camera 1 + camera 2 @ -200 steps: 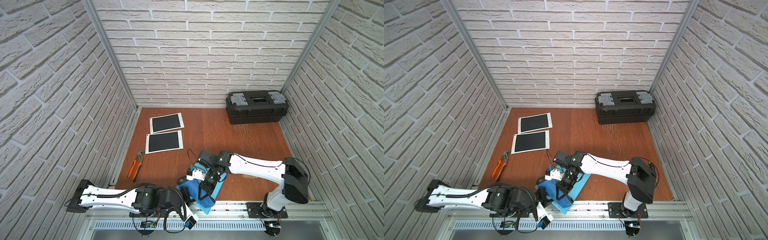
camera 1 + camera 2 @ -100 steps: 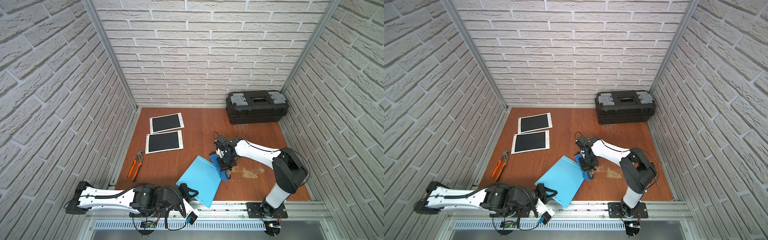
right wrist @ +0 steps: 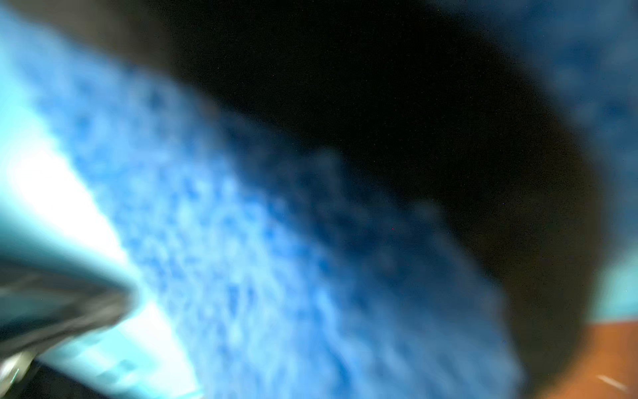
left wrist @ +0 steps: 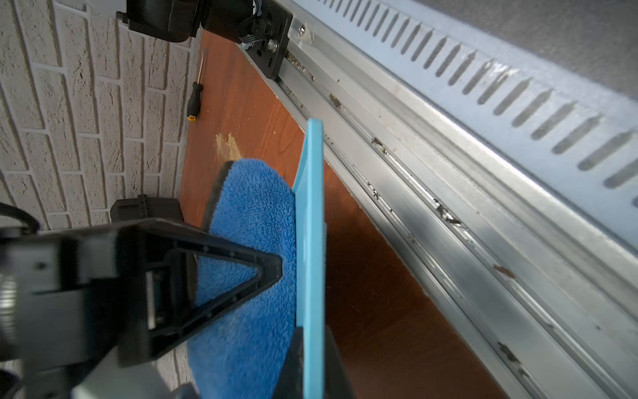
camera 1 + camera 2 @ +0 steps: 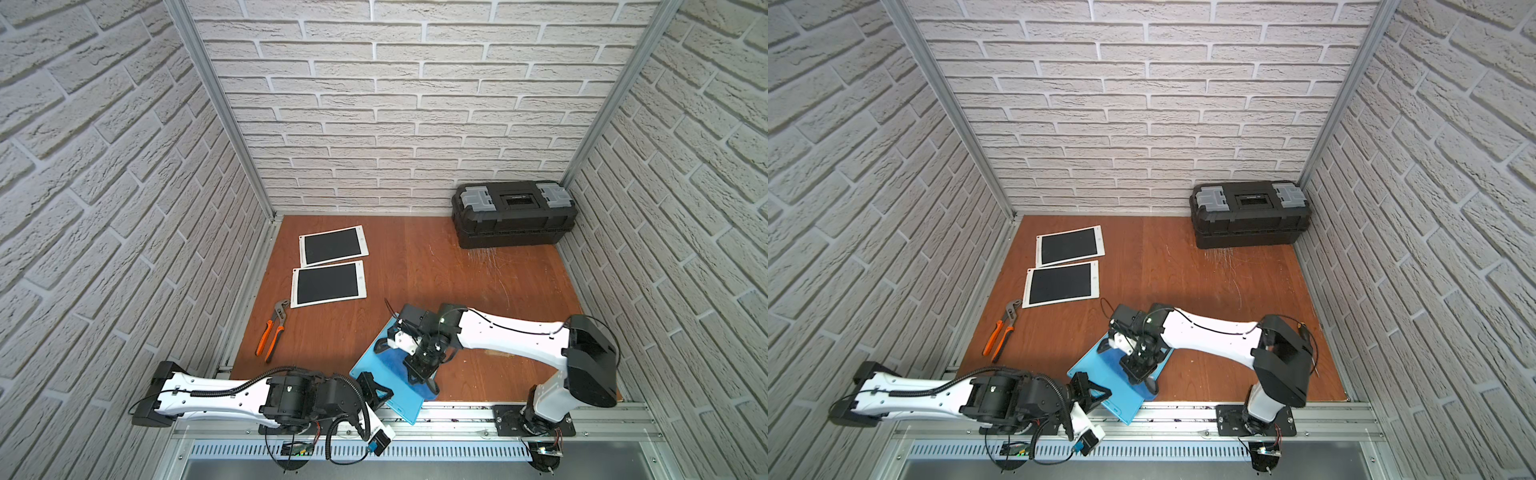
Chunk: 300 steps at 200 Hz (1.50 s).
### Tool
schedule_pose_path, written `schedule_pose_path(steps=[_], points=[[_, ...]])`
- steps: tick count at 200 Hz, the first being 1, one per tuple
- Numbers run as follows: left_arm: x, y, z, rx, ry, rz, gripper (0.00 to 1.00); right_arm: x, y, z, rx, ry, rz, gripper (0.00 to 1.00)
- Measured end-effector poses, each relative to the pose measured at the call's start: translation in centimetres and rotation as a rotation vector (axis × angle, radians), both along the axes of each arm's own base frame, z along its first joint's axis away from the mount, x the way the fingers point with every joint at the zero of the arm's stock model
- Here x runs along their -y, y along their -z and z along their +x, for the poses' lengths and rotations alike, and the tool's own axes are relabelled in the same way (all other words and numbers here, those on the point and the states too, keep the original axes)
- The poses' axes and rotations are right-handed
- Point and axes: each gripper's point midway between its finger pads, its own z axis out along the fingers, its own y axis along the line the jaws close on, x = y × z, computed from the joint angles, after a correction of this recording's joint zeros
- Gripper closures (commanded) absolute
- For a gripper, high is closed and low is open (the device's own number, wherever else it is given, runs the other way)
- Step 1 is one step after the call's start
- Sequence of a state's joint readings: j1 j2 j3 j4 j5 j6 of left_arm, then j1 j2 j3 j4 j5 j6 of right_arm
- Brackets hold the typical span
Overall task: Wipe the drawing tablet
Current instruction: Wipe the dirt from the drawing tablet.
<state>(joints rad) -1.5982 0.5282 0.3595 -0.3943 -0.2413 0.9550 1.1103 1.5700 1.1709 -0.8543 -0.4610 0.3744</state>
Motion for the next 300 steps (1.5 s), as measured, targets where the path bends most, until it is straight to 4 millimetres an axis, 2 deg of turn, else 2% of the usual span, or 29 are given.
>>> schedule_pose_path(steps=[15, 30, 45, 59, 71, 85, 101, 115, 128, 146, 161, 172, 184, 200, 213, 223, 237, 247, 280, 300], points=[[0.3, -0.4, 0.1, 0.004, -0.004, -0.021, 1.00, -1.0, -2.5, -2.7, -0.048, -0.062, 0.125, 0.97], [0.5, -0.7, 0.1, 0.005, -0.005, -0.034, 1.00, -0.9, -3.5, -4.0, -0.076, -0.090, 0.177, 0.98], [0.5, -0.7, 0.1, 0.006, -0.005, -0.035, 1.00, -0.8, -3.2, -3.9, -0.088, -0.083, 0.176, 0.98], [0.4, -0.5, 0.1, 0.009, -0.003, -0.025, 1.00, -0.5, -2.2, -2.6, -0.112, -0.038, 0.152, 0.98], [0.3, -0.4, 0.2, 0.015, -0.006, -0.016, 1.00, 0.1, -0.6, -0.5, -0.142, 0.042, 0.107, 0.98], [0.1, -0.1, 0.3, 0.018, -0.009, 0.000, 1.00, 1.8, 2.2, 4.0, -0.149, 0.198, 0.015, 0.98], [0.0, 0.0, 0.4, 0.020, -0.014, 0.003, 1.00, 5.1, 5.3, 9.4, -0.129, 0.378, -0.113, 0.98], [0.2, -0.3, 0.4, 0.016, -0.019, -0.011, 1.00, 7.5, 6.6, 13.1, -0.092, 0.484, -0.195, 0.98], [0.4, -0.9, 0.5, 0.017, -0.025, -0.043, 1.00, 8.6, 6.8, 15.8, -0.042, 0.528, -0.253, 0.98], [0.8, -1.6, 0.6, 0.019, -0.031, -0.077, 1.00, 8.4, 6.4, 19.1, 0.052, 0.529, -0.297, 0.98], [0.8, -1.7, 0.7, 0.021, -0.036, -0.082, 1.00, 7.0, 5.6, 21.7, 0.116, 0.514, -0.284, 0.98], [0.8, -1.8, 0.8, 0.022, -0.038, -0.085, 1.00, 5.9, 4.9, 23.0, 0.147, 0.492, -0.263, 0.98], [0.8, -1.8, 0.8, 0.023, -0.040, -0.084, 1.00, 4.4, 4.5, 23.5, 0.166, 0.446, -0.244, 0.98], [0.8, -1.8, 0.9, 0.023, -0.041, -0.084, 1.00, 2.1, 4.5, 22.3, 0.154, 0.356, -0.220, 0.97], [0.8, -1.8, 0.9, 0.024, -0.044, -0.086, 1.00, 0.2, 4.8, 19.6, 0.111, 0.263, -0.196, 0.98], [0.9, -1.8, 0.9, 0.014, -0.049, -0.090, 1.00, -1.1, 5.1, 16.8, 0.073, 0.178, -0.176, 0.98], [0.8, -1.5, 0.4, -0.011, -0.036, -0.082, 1.00, -1.9, 4.5, 14.0, 0.071, 0.099, -0.142, 0.97], [0.8, -1.4, 0.3, -0.015, -0.034, -0.076, 1.00, -2.3, 2.9, 12.1, 0.052, 0.059, -0.078, 0.98], [1.0, -1.8, 0.7, 0.003, -0.045, -0.093, 1.00, -2.7, -5.3, 4.5, -0.012, -0.071, 0.180, 0.97], [1.0, -1.9, 0.8, 0.008, -0.047, -0.093, 1.00, -2.1, -9.6, 1.8, -0.029, -0.118, 0.321, 0.97]])
